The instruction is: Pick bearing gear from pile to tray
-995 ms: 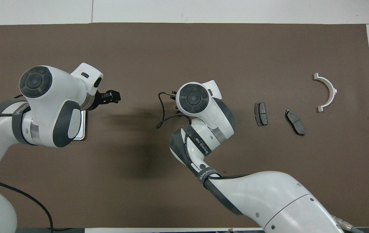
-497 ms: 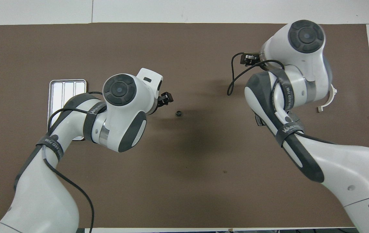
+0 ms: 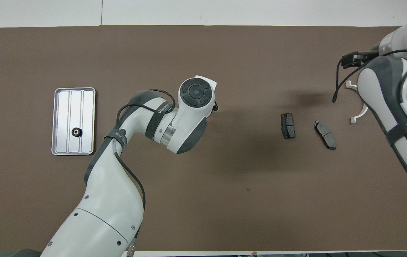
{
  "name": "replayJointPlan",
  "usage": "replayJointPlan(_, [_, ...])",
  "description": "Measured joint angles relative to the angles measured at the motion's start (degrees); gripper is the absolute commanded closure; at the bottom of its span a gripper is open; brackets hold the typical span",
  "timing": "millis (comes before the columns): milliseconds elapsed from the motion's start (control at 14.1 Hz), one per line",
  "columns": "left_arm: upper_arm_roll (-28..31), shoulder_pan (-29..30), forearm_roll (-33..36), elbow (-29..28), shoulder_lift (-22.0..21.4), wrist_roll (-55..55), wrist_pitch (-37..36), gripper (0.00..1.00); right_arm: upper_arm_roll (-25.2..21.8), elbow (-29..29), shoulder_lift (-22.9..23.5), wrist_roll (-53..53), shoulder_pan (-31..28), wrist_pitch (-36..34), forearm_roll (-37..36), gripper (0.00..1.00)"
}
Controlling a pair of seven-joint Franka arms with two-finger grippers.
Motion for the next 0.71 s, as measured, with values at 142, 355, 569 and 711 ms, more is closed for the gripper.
replayJointPlan(142, [0.5,0.0,0.0,0.9,0.4,0.0,-0.6,0.09,0.0,0.5,-4.2,-0.3,-1.8,-4.3,0.0,0.0])
replayJointPlan(355, [0.6,0.0,0.0,1.2,0.4,0.0,-0.6,0.11,0.3,1.0,-12.8,-0.3,-2.0,-15.0,0.0,0.0])
replayJointPlan(569, [0.4,-0.2,0.0,1.0,0.4,-0.6,-0.6,0.13,1.1,0.7,-19.8,-0.3,-1.6,-26.6,0.9,0.0])
replayJointPlan(711, [0.2,-0.3,0.0,0.9,0.5,-1.5,-0.6,0.18,1.7,-0.8,-23.2,-0.3,-0.6,-29.9,3.6,0.0])
